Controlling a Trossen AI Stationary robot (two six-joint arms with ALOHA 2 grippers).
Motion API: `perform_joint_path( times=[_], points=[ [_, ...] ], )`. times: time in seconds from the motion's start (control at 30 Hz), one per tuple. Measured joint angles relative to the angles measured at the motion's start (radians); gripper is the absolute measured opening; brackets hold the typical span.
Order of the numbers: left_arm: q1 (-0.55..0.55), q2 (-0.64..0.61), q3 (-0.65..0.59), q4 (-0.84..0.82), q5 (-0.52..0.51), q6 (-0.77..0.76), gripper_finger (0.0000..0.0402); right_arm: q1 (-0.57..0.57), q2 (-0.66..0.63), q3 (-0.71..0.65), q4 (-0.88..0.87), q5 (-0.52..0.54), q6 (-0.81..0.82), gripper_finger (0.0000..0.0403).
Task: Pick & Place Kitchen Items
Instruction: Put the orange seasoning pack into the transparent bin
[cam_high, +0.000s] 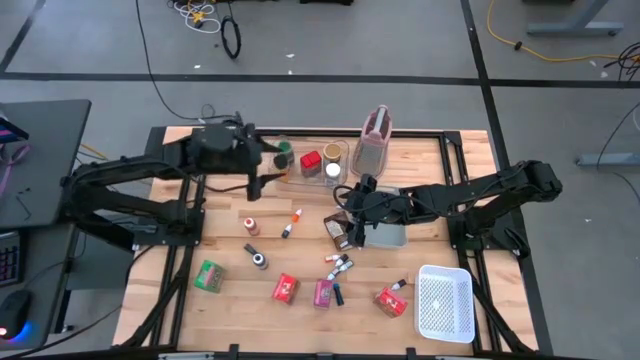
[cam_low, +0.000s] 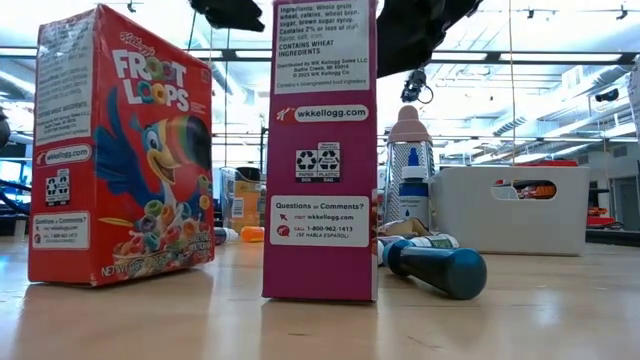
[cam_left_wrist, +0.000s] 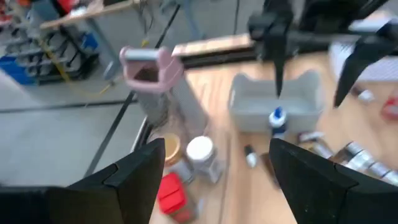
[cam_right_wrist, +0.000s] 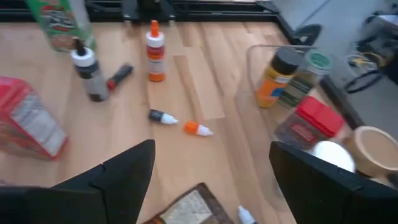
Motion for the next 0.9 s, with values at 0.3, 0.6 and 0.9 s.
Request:
perform_joint_path(
  times=[0.3, 0.6, 0.9],
  points=[
    [-0.126, -0.157, -0.345, 0.317, 0.014, -0.079, 0.0294, 0.002, 0.000, 0.000, 0.007, -0.071, 0.010, 0.0330],
    [-0.193, -0.166, -0.531, 0.541, 0.023, -0.130, 0.0296, 0.005, 0.039, 0.001, -0.011, -0.107, 0.025, 0.0330],
    [-0.195, -0.166, -0.535, 0.553, 0.022, -0.092, 0.0297, -0.025, 0.171, 0.001, -0.005, -0.142, -0.054, 0.0326]
  ],
)
